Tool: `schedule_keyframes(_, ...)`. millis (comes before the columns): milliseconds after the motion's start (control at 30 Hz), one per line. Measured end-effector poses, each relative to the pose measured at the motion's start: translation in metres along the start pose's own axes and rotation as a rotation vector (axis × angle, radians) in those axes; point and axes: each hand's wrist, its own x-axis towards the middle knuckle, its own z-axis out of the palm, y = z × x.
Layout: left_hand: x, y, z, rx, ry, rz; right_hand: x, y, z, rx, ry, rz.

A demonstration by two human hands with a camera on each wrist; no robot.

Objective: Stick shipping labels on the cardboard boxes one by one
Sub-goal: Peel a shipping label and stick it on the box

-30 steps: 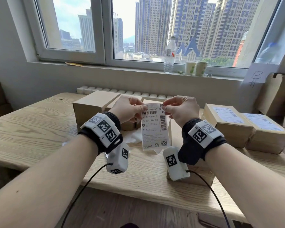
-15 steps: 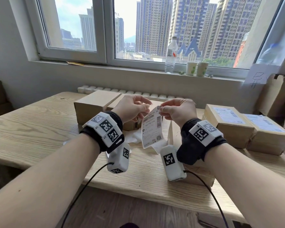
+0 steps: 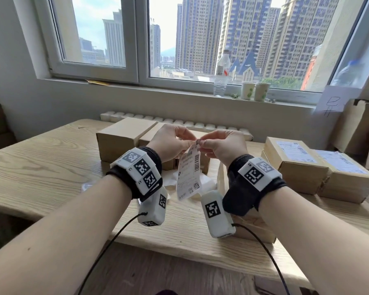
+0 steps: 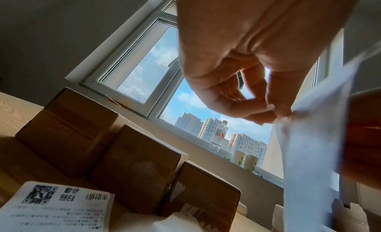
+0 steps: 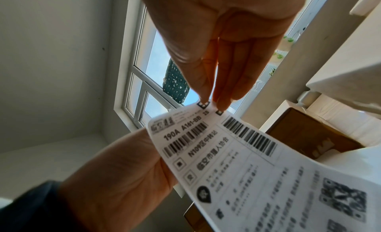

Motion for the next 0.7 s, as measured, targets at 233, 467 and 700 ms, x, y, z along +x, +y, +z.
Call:
schedule_keyframes(233, 0.001, -0.004, -0.005, 0.027, 0.002, -0.096, 0.006, 0.003, -0.007, -0.133, 0.062, 0.013)
schedule_keyframes(467, 0.003, -0.015, -0.009, 0.044, 0.038, -0.153, 0.002, 0.002, -0.011, -0.042, 0.053, 0.102)
schedule_keyframes(700, -0.001, -0.044, -0.027, 0.137, 0.077, -0.308, 0.005, 0.002, -0.025, -0.016, 0.133, 0.120)
